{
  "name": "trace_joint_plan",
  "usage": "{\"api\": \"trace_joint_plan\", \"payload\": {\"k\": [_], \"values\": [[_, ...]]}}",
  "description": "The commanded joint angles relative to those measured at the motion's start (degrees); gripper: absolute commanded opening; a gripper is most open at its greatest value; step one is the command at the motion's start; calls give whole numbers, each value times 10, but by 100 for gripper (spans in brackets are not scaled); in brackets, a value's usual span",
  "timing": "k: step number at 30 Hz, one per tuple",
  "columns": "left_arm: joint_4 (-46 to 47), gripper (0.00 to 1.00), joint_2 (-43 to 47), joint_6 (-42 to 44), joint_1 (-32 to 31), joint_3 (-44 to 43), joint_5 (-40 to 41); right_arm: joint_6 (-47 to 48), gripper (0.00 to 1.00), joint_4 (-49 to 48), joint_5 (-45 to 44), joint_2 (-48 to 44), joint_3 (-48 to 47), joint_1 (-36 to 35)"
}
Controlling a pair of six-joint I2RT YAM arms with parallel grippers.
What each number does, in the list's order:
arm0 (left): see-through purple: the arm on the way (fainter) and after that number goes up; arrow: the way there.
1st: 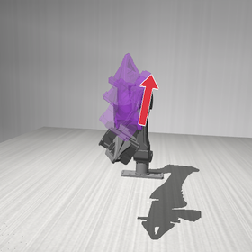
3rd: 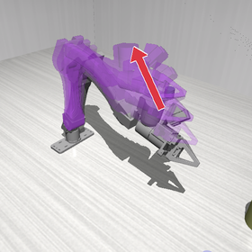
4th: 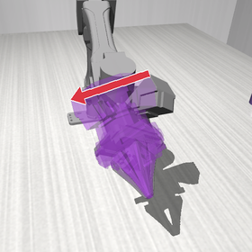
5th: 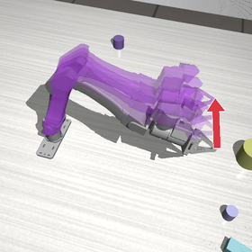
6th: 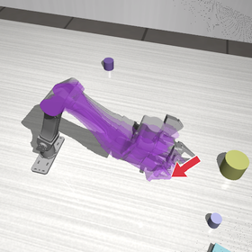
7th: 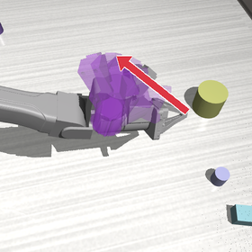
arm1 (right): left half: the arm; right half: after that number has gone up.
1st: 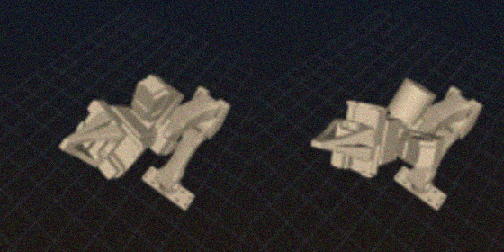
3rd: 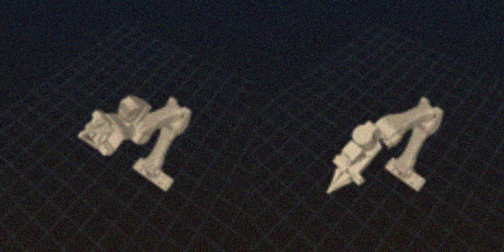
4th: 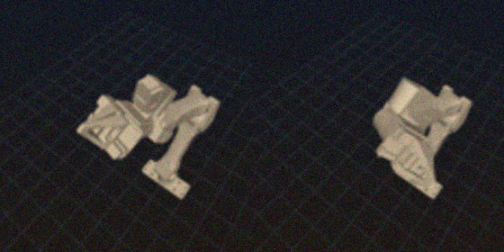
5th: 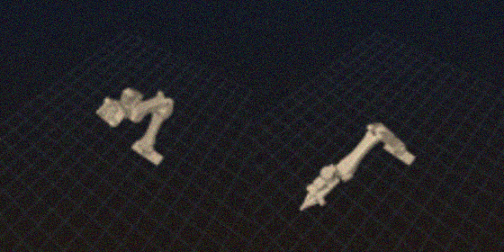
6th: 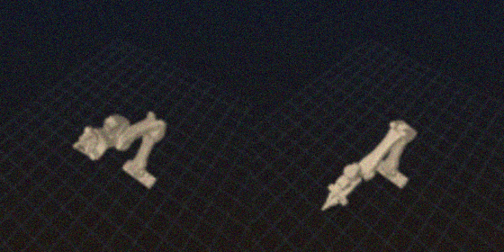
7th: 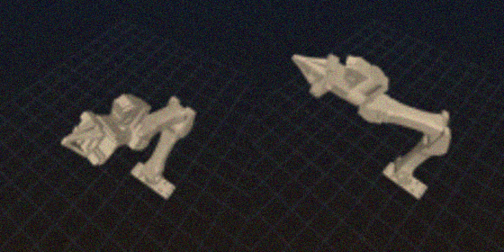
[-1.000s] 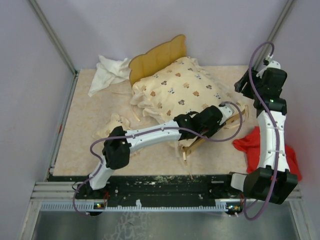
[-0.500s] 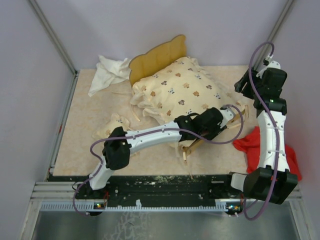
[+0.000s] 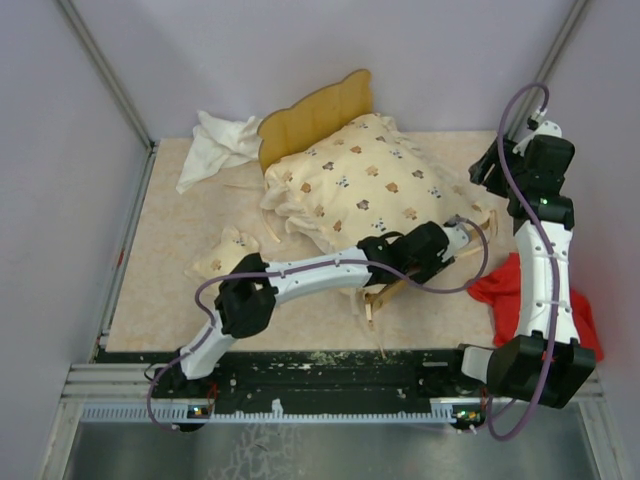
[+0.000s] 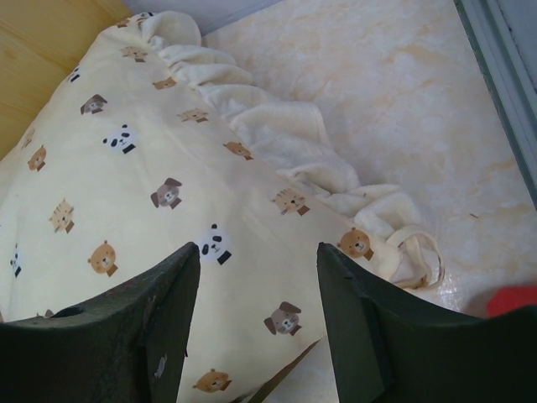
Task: Set up the pet bed
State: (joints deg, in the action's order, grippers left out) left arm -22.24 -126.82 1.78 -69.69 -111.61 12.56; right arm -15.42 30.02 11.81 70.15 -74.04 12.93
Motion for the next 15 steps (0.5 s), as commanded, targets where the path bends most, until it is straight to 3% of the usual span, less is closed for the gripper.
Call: {"api": "trace_joint_plan", "payload": {"k": [1, 5, 7, 9, 15], "values": [[11, 48, -16, 2, 7, 14, -8, 8, 58, -19, -8, -16, -11, 3], [18, 40, 1, 10, 5, 43, -36, 4, 58, -24, -5, -9, -13, 3], [17, 20, 19, 30, 4, 63, -56, 5, 58, -25, -2, -3, -16, 3], [15, 7, 49, 51, 1, 101, -79, 15, 57, -23, -3, 4, -16, 2], [39, 0, 168, 128, -15, 242, -132, 36, 55, -7, -18, 53, -14, -4]]}}
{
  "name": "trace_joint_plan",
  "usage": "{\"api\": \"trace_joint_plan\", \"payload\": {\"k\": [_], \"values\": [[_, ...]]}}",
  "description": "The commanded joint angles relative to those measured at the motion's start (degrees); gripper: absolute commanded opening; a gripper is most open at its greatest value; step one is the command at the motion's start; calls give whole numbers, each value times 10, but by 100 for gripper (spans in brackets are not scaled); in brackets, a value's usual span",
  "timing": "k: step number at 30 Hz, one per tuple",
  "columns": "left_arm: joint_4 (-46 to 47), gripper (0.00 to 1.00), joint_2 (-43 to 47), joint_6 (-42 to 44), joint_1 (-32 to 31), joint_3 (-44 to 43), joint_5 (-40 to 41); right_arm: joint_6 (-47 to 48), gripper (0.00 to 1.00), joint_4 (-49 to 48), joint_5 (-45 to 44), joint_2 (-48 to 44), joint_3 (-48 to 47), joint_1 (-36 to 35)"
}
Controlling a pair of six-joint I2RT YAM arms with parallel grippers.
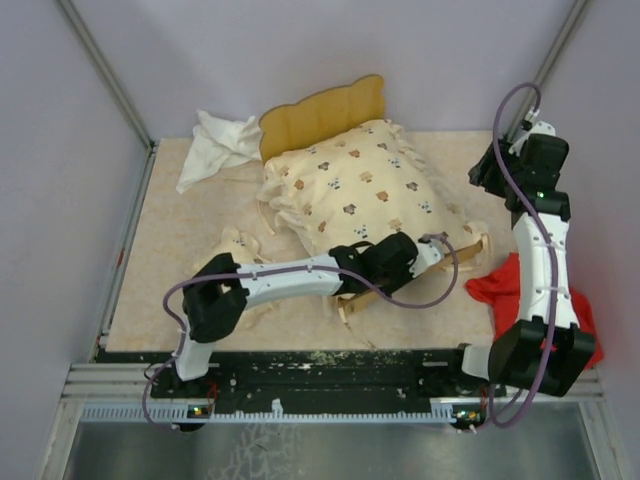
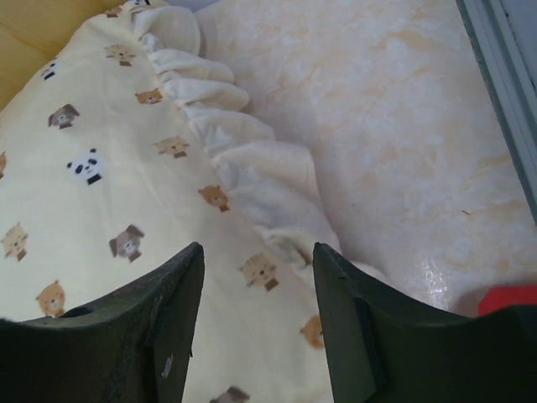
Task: Set up the pet bed
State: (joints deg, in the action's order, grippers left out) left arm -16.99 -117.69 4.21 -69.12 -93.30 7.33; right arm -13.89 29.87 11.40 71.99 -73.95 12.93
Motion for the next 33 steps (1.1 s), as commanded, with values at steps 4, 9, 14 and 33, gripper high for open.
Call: {"api": "trace_joint_plan", "payload": {"k": [4, 9, 14, 33], "values": [[-48, 0, 131, 175, -25, 118, -114, 34, 53, -9, -53, 76, -22, -34], [-74, 0, 201, 250, -29, 194, -142, 14, 49, -43, -66, 128, -31, -61], [-69, 0, 252, 307, -28, 248, -172, 8, 47, -86, -55, 191, -36, -94], [-9, 0, 273, 409, 29, 312, -176, 19, 26, -78, -45, 373, -99, -104]]}}
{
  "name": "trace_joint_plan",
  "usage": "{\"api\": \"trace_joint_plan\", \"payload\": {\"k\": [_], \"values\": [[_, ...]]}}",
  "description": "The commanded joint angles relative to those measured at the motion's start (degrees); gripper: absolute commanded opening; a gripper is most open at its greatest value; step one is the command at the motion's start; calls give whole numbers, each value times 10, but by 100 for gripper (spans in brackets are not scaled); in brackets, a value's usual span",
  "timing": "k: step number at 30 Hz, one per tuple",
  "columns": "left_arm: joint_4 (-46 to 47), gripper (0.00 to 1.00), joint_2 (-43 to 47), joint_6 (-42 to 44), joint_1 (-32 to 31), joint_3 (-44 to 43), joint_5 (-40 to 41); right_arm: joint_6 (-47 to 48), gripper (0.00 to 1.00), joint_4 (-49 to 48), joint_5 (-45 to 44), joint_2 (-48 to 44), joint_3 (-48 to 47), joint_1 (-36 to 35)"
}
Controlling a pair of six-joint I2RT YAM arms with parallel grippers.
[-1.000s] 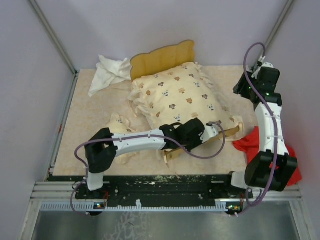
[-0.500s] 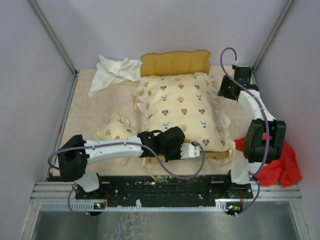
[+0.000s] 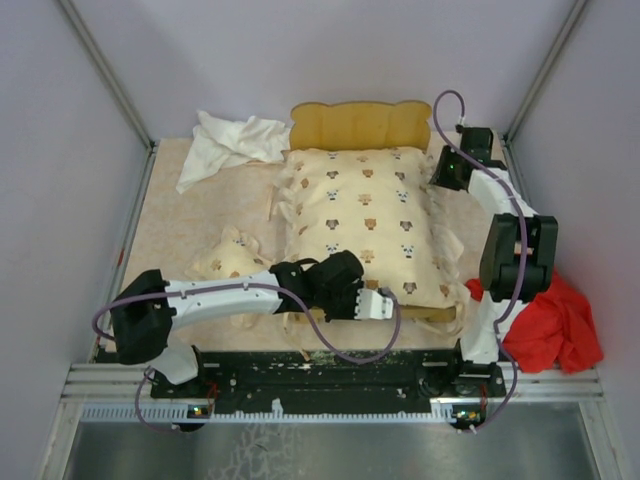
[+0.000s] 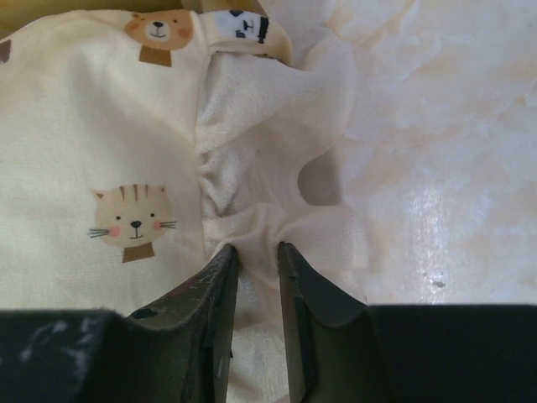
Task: Set up the pet bed
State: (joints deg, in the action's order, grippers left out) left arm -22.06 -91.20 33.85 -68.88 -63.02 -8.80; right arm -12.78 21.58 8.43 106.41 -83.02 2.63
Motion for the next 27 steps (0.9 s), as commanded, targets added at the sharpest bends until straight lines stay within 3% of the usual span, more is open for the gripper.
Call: {"api": "trace_joint_plan", "payload": {"k": [1, 4, 11, 21, 24, 27], "values": [[45, 0, 10, 118, 35, 11, -16, 6, 25, 2, -15, 28, -5, 1], [44, 0, 20, 138, 45, 16, -16, -7, 24, -7, -6, 24, 5, 8], [30, 0, 47, 139, 44, 45, -51, -34, 45, -20, 46, -21, 0, 10], [16, 0, 59, 166, 44, 51, -50, -33, 48, 19, 5, 29, -19, -10], [21, 0, 60, 175, 44, 52, -44, -26, 43, 31, -6, 47, -16, -13], [58, 0, 66, 173, 48, 62, -32, -26, 24, 30, -57, 29, 2, -13]]}}
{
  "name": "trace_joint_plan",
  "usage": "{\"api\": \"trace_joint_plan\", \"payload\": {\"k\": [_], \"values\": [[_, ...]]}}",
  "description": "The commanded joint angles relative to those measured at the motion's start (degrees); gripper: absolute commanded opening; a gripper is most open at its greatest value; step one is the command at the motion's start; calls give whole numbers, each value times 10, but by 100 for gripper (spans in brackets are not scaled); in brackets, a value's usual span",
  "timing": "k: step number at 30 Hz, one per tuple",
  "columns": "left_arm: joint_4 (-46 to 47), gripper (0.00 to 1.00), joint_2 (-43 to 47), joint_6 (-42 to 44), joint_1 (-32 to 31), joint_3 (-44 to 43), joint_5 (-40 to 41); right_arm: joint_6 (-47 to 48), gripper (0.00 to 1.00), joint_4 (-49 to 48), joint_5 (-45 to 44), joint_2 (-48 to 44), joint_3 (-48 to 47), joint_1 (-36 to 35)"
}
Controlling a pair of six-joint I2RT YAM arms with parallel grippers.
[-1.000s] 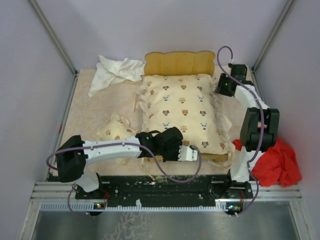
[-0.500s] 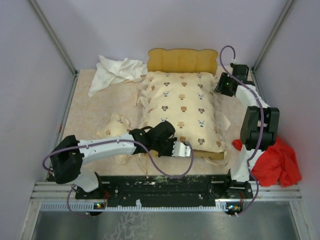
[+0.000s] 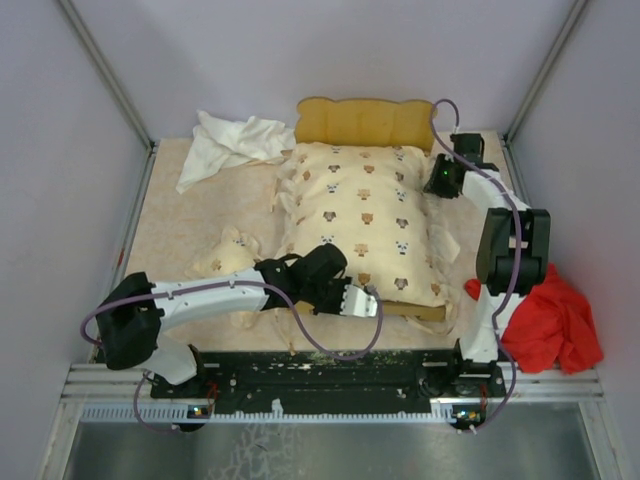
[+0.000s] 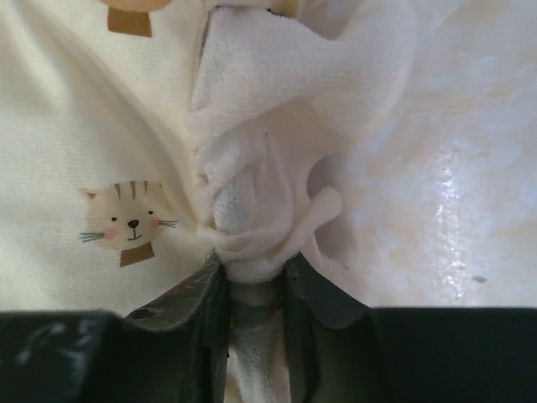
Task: Set up the pet bed
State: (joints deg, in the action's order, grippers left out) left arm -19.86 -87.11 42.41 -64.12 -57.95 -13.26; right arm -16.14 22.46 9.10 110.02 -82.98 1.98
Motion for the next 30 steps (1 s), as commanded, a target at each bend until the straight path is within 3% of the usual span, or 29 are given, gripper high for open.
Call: {"api": "trace_joint_plan", "payload": {"k": [1, 4, 10, 12, 16, 18, 23, 30], "values": [[57, 0, 29, 82, 5, 16, 14, 8, 16, 19, -83, -18, 9, -5], [124, 6, 36, 59, 36, 13, 8, -5, 0, 10, -115, -52, 34, 10], [233, 11, 15, 18, 144, -16, -6, -47, 0, -26, -128, -122, 107, 59], [252, 21, 3, 18, 166, -28, 3, -61, 0, -33, -131, -142, 125, 71], [264, 57, -4, -7, 164, -53, 82, -123, 0, -56, -148, -197, 179, 79], [237, 62, -1, -90, 154, -73, 124, -163, 0, -65, -165, -220, 207, 79], [117, 62, 17, -389, 147, -118, 184, -252, 0, -101, -181, -265, 249, 79], [136, 60, 102, -761, 152, -23, 237, -292, 0, -119, -181, -302, 275, 78]]}}
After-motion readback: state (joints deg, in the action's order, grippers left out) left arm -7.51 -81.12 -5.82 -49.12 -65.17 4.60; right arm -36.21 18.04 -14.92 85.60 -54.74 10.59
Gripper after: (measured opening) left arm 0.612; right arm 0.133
